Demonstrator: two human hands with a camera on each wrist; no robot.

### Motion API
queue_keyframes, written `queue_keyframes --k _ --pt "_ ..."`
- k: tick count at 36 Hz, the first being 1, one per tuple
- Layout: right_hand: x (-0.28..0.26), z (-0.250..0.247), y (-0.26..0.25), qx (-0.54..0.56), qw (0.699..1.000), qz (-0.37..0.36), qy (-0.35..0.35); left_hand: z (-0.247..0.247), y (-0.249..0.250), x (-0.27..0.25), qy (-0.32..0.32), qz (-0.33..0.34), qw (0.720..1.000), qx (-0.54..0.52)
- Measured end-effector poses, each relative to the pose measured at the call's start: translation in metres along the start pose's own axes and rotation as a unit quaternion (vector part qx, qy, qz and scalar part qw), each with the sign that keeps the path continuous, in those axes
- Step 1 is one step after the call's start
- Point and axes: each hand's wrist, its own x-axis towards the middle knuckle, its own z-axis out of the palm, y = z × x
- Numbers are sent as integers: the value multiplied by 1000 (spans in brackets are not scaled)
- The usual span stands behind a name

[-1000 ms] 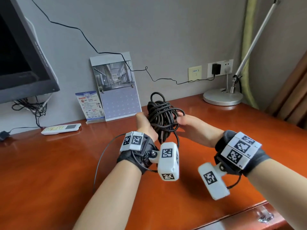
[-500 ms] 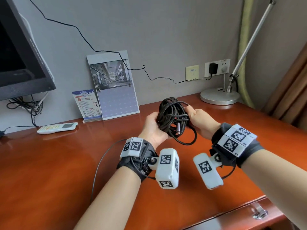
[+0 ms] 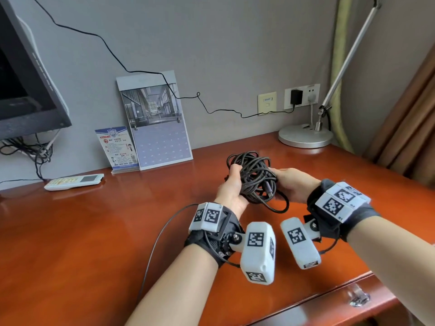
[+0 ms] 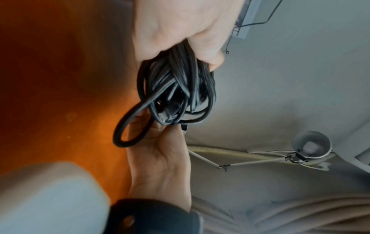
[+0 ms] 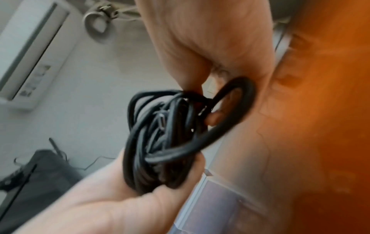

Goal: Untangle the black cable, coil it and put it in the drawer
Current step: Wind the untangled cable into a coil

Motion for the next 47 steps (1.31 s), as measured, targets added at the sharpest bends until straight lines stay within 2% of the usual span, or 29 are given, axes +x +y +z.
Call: queue_keyframes --k 4,9,14,17,20,24,29,33,35,39,43,47 --pt "-2 -1 1 -35 995 -63 68 2 -8 11 22 14 1000 -10" --pt "0 -10 -4 -141 984 -67 86 8 -14 7 34 21 999 -12" --pt "-13 -8 -12 -219 969 -64 92 12 -18 8 127 58 989 -41" --pt "-18 -14 -6 -216 972 -35 80 12 -16 4 187 84 978 -34" --pt "-23 -16 -5 -158 985 -9 72 13 -18 5 186 129 972 -66" --pt "-27 -13 -6 -49 999 0 -6 15 -21 -2 162 130 976 -67" --pt "-30 2 -8 84 993 17 -75 18 -19 -12 39 93 995 -13" --pt "-30 6 -7 162 986 5 -38 25 -20 -14 46 98 994 -19" --pt "-31 4 -7 187 982 1 -21 25 -22 -15 25 82 995 -53" --pt "-32 0 0 209 978 -14 9 22 -30 -16 3 59 997 -50" --pt "-38 2 6 220 975 -3 26 26 -28 -17 11 51 999 15" --pt "-36 -3 6 216 974 -15 71 22 -23 -19 5 20 986 167"
